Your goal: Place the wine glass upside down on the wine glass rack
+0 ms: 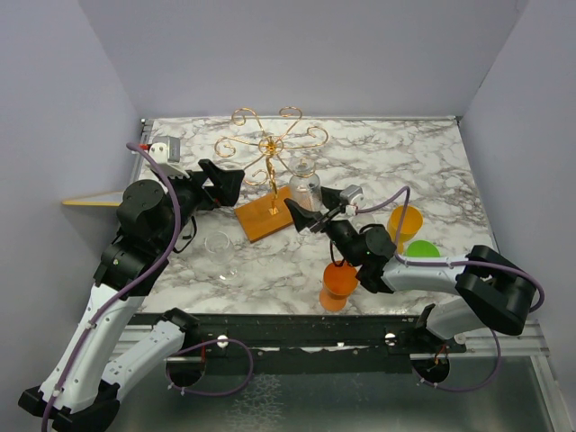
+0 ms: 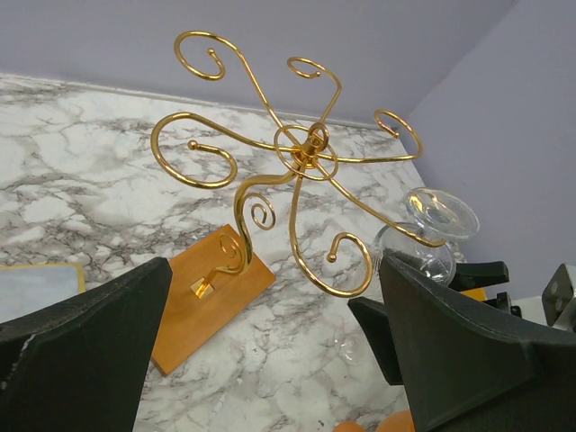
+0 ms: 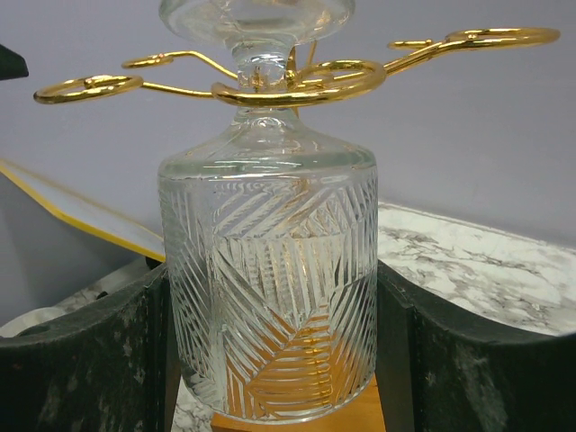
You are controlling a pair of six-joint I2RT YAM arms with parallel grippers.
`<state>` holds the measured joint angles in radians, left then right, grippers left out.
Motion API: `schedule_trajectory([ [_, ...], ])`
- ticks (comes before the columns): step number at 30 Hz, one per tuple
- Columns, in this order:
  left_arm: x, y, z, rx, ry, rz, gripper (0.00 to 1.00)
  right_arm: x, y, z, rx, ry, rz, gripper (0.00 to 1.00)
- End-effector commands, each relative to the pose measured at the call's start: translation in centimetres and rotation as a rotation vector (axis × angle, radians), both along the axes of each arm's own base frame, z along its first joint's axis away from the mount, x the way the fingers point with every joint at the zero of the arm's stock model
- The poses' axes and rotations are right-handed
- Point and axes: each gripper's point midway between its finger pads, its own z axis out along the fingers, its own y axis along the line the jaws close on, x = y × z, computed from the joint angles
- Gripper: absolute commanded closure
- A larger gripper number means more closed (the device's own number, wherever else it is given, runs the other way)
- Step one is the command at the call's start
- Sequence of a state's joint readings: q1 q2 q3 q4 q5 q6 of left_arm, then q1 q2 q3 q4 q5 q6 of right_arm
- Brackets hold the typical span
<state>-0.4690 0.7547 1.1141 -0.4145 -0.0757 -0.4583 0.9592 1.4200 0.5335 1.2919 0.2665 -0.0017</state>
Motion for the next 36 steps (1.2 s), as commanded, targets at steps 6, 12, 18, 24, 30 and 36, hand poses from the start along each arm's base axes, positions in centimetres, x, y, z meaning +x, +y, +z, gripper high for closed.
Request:
schedule_trajectory([
  [6,-0.4,0.0,-0.2,0.021,0.007,-0.013,0.01,0.4,-2.5,4.1,0.254,-0.024,-0.076,0.99],
  [12,-0.1,-0.2,-0.5,0.021,0.02,-0.015,0.01,-0.3,-2.1,4.2,0.219,-0.075,-0.041,0.99],
  [18,0.6,-0.6,-0.9,0.0,0.049,-0.009,0.01,-0.6,-2.6,4.2,0.22,-0.102,-0.051,0.99],
  [24,1.1,-0.9,-1.0,-0.014,0.064,-0.002,0.01,0.1,-3.1,4.4,0.263,-0.08,-0.088,0.99],
  [30,1.2,-0.8,-1.1,-0.022,0.069,0.008,0.01,0.8,-3.9,4.5,0.321,-0.047,-0.136,0.99],
  [36,1.4,-1.0,-1.2,-0.026,0.074,0.004,0.01,0.6,-4.5,4.9,0.38,-0.062,-0.14,0.99],
])
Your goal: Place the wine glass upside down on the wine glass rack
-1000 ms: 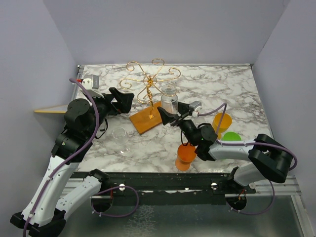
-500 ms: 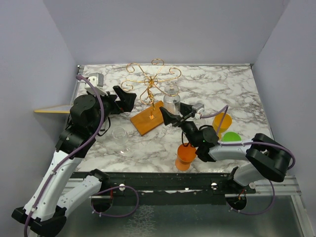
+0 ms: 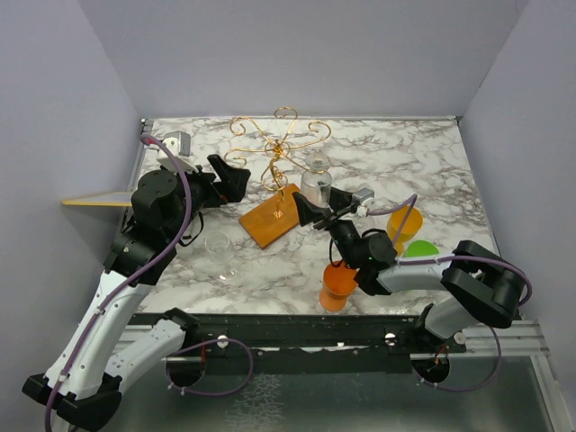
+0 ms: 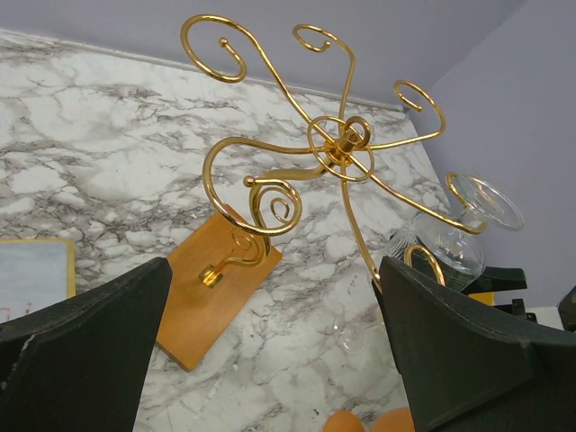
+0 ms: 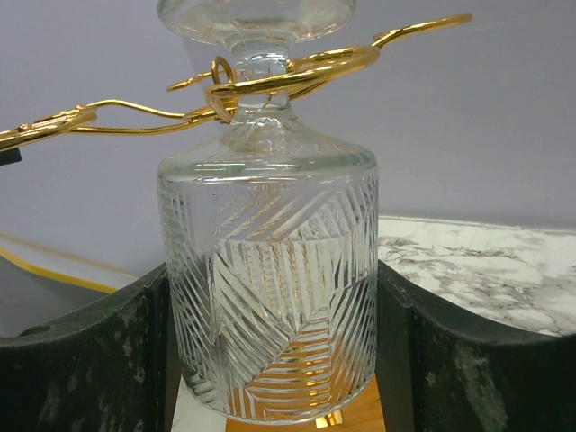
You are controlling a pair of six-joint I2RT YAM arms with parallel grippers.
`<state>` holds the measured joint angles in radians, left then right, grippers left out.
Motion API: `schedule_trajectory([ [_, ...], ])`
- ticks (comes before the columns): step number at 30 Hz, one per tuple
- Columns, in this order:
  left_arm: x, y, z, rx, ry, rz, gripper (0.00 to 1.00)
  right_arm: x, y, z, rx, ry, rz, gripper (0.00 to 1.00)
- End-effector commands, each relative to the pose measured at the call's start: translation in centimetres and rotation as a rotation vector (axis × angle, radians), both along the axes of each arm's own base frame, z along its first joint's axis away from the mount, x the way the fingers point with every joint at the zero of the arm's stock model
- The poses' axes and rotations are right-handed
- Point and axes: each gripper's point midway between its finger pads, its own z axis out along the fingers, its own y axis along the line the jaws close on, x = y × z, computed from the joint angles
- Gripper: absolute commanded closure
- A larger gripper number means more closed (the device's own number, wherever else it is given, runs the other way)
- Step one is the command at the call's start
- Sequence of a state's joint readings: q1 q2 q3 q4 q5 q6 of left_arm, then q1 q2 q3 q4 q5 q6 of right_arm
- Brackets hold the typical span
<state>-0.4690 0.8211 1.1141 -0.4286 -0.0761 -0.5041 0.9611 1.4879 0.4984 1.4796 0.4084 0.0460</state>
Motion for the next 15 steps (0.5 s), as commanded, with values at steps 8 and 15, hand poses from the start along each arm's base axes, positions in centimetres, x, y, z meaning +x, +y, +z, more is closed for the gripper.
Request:
schedule_trajectory([
  [8,0.2,-0.4,0.7,-0.026,-0.009,-0.007,0.01,0.6,-3.0,5.3,0.26,-0.033,-0.098,0.99],
  [15,0.4,-1.9,0.7,-0.067,0.008,-0.064,0.05,0.5,-3.0,5.1,0.237,-0.036,-0.105,0.99],
])
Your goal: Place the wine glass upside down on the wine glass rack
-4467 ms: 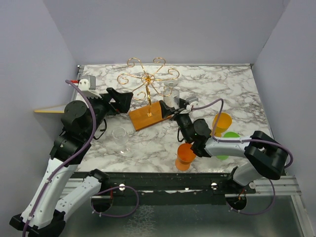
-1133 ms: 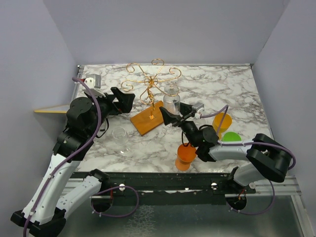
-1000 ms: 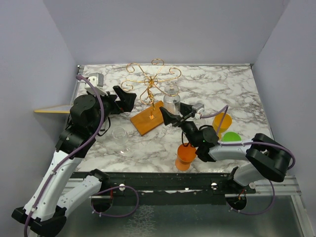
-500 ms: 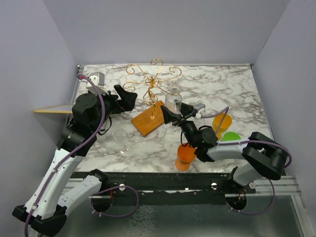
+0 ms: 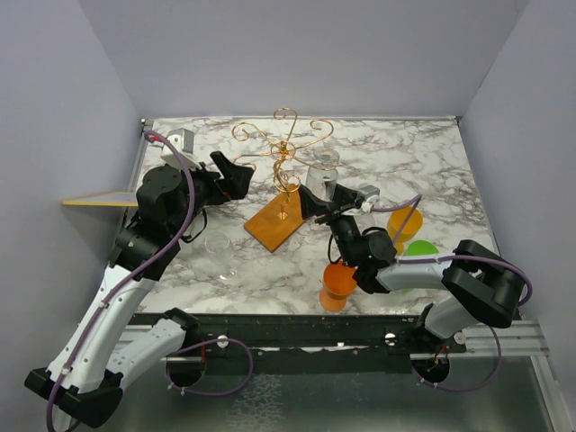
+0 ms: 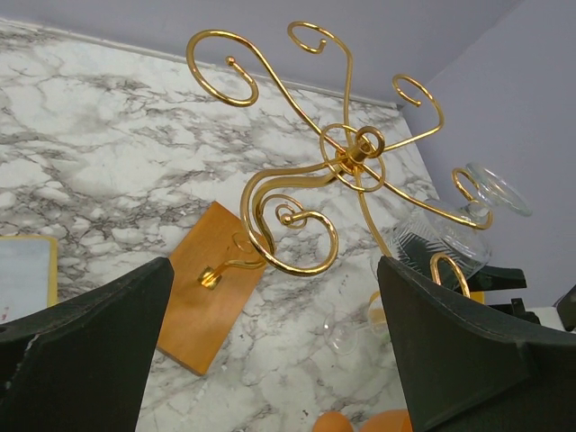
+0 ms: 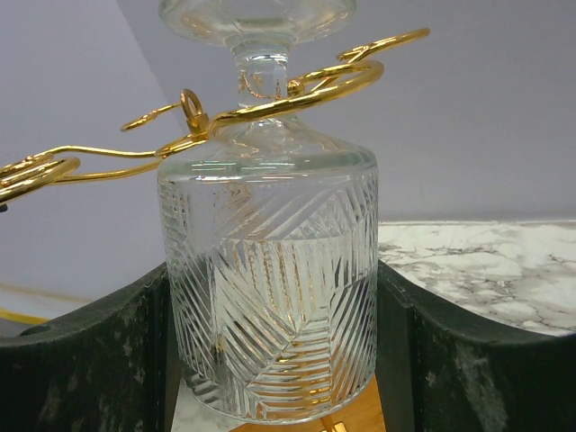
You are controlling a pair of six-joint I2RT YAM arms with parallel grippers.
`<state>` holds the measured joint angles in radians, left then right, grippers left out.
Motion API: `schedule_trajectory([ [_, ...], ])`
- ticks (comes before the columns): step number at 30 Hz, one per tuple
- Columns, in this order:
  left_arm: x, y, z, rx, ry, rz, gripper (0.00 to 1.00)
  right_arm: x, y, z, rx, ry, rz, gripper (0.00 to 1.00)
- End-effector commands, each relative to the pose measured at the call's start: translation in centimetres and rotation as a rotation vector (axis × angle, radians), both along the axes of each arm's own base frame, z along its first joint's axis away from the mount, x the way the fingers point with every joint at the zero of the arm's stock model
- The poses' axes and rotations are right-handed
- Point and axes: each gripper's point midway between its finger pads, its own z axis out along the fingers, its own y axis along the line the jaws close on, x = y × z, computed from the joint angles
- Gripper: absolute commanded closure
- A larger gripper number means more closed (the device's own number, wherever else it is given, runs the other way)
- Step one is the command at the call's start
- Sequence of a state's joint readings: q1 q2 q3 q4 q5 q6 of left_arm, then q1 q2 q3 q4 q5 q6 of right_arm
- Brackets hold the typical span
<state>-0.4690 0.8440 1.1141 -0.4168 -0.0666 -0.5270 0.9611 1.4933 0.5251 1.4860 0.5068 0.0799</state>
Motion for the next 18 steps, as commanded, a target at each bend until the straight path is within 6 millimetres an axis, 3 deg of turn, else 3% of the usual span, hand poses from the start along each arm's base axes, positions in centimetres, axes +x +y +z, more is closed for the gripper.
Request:
schedule_trajectory([
  [1,0.1,-1.6,1.0,-0.061,-0.006,-0.059,0.08,-0.5,-1.9,4.3,0.152,-0.078,-0.036,0.99],
  [7,1.7,-1.4,0.1,-0.149,0.049,0.032,0.32,-0.6,-1.6,4.0,0.136,-0.085,-0.023,0.99],
  [11,2.5,-1.2,-0.4,-0.209,0.051,0.078,0.43,-0.7,-1.9,4.1,0.134,-0.098,-0.034,0.99],
  [16,3.2,-0.7,-2.1,-0.195,0.081,0.126,0.6,-0.8,-2.5,4.4,0.138,-0.113,-0.053,0.99],
  [18,3.3,-0.3,-2.5,-0.188,0.089,0.153,0.71,-0.8,-2.7,4.4,0.139,-0.113,-0.062,0.99],
])
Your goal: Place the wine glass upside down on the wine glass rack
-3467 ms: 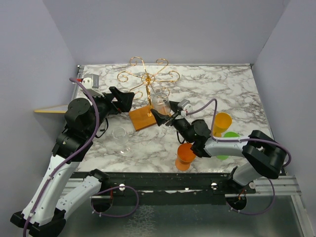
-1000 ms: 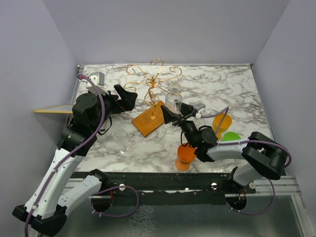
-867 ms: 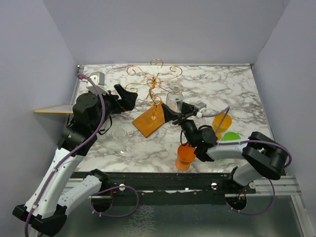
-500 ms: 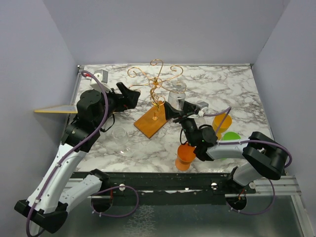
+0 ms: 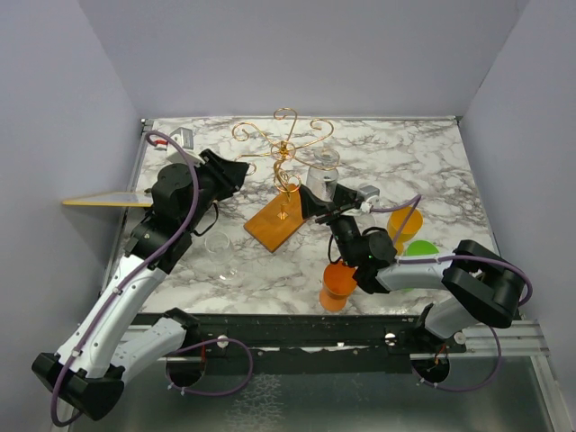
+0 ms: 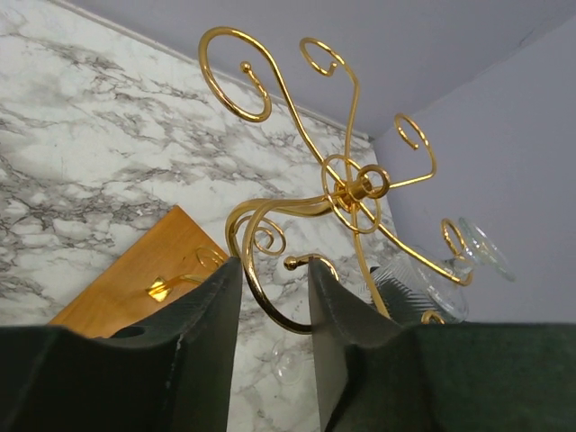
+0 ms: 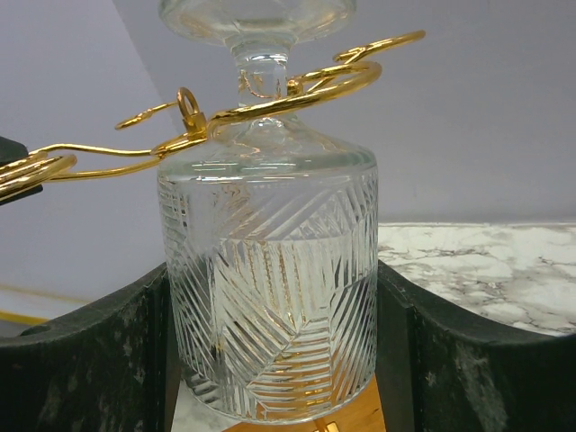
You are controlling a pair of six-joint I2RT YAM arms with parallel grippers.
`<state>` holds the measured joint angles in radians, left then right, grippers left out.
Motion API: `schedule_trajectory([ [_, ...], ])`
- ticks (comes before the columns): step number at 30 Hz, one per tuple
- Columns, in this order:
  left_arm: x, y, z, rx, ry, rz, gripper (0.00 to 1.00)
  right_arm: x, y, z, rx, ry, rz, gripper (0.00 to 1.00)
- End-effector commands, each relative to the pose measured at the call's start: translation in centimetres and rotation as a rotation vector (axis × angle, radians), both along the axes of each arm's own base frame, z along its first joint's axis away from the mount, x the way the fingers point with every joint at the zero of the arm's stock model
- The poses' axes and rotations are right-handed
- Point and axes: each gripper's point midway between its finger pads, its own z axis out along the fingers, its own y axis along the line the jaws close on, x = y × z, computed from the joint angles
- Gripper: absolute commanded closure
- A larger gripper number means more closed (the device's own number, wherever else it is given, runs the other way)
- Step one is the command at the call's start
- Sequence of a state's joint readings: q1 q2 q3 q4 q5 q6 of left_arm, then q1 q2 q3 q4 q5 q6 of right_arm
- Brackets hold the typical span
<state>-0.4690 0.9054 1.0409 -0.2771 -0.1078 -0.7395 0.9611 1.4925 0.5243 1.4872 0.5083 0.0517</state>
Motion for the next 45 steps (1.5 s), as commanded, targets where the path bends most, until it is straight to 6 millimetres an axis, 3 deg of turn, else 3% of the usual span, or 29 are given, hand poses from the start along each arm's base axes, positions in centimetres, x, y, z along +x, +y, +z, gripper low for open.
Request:
schedule_trajectory([
  [1,0.8,1.2,-1.3,0.009,0.03,0.09,0.76,-0.8,-2.7,4.4,0.159,-0.103,-0.056,0.99],
  [5,0.8,1.8,-1.2,0.018,0.031,0.117,0.87,-0.4,-3.5,4.1,0.174,-0.082,-0.101,0.99],
  [13,1.1,1.8,-1.5,0.033,0.048,0.121,0.89,0.1,-5.1,3.2,0.208,-0.042,-0.178,0.99],
  [21,0.9,1.8,-1.1,0.036,0.038,0.115,0.88,0.6,-3.7,3.2,0.123,-0.034,-0.167,0.99],
  [25,0.7,1.5,-0.8,0.035,0.029,0.095,0.8,1.0,-2.7,2.7,0.075,-0.014,-0.147,0.98],
  [37,0.0,0.7,-0.3,0.038,0.016,0.03,0.55,1.2,-0.9,0.7,0.004,0.05,-0.085,0.76],
  [42,0.0,0.7,0.0,0.037,0.017,0.03,0.35,0.4,-1.1,0.6,0.012,0.053,-0.046,0.38],
  [45,0.0,0.6,0.2,0.039,0.012,0.023,0.27,0.2,-0.8,0.5,-0.017,0.067,-0.026,0.28],
])
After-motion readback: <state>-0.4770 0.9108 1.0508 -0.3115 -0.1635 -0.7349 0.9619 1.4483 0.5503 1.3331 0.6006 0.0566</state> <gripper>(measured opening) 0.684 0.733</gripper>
